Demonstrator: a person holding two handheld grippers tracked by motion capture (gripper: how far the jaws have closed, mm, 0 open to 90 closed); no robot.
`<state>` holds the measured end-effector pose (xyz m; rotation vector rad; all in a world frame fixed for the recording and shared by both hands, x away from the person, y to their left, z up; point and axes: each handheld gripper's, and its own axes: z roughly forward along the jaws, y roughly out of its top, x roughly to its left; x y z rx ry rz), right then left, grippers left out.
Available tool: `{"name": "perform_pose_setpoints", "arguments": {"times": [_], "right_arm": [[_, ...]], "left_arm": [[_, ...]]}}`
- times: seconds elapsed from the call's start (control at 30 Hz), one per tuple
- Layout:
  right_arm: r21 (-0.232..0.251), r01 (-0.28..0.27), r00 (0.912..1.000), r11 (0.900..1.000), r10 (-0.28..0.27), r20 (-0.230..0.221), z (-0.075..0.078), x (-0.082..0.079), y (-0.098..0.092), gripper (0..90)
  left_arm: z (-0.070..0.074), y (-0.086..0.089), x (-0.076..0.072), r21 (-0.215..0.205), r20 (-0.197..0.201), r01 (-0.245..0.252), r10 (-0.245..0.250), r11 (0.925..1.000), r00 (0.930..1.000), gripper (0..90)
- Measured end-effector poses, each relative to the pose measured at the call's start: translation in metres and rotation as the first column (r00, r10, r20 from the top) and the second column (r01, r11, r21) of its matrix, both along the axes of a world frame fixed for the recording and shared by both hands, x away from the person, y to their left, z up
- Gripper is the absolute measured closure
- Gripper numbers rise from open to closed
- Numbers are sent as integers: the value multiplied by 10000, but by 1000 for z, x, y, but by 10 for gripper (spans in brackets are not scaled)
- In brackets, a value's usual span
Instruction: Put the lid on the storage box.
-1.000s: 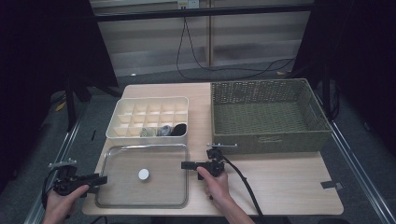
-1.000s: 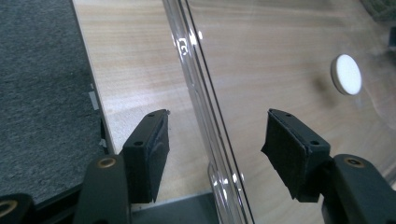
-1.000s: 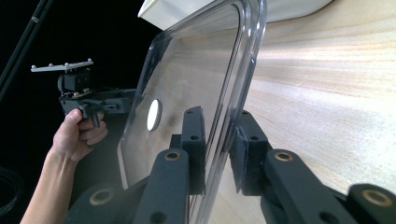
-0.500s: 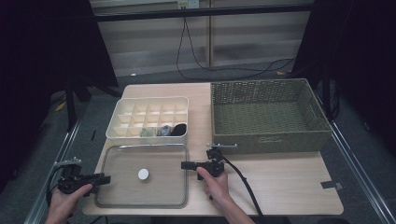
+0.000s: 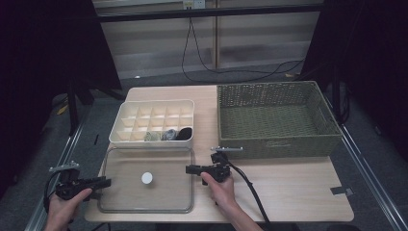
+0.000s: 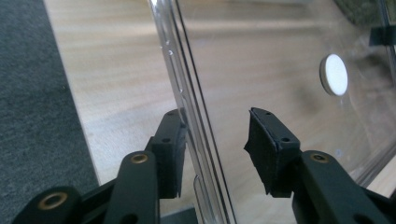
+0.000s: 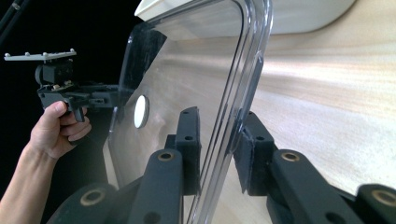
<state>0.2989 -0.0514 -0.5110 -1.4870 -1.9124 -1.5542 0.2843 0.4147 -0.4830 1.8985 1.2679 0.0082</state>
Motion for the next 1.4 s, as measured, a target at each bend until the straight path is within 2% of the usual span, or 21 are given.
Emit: {"name": "perform_pose_setpoints", "arguments": {"times": [0.1,0.3,0.47,0.57,0.67,0.8,0.9,1.17,1.23,1.4], "right_arm": [[-255,-18,9999,9997,22,147,5,0,2,722],[-364,8,9997,9993,1,231,10,2,0,721],[-580,44,9986,9983,-14,520,16,3,1,711],[-639,87,9979,9979,-46,647,19,5,0,712],[-763,101,9966,9970,-37,825,24,5,0,714],[-643,34,9957,9979,26,925,29,4,-4,732],[-685,75,9941,9976,0,1086,32,3,-5,736],[-885,205,9910,9959,-85,1333,44,8,-7,740],[-895,262,9918,9956,-146,1273,45,8,-7,738],[-1023,337,9905,9942,-196,1358,49,11,-6,727]], "left_arm": [[2,-1,0,100,72,-83,82,9999,9999,586],[9,-1,-2,88,420,6,-10,10000,9991,619],[14,-4,1,337,537,-8,-11,9994,9986,623],[18,-4,3,238,683,6,-22,9997,9977,638],[21,-6,6,373,763,22,-50,9993,9971,641],[24,-7,7,137,872,-24,12,9999,9962,667],[25,-7,7,243,956,62,-85,9997,9954,670],[33,-9,9,155,1363,71,-92,9999,9906,698],[35,-9,10,186,1469,27,-54,9998,9891,699],[41,-8,9,-14,1746,-48,50,10000,9846,710]]}}
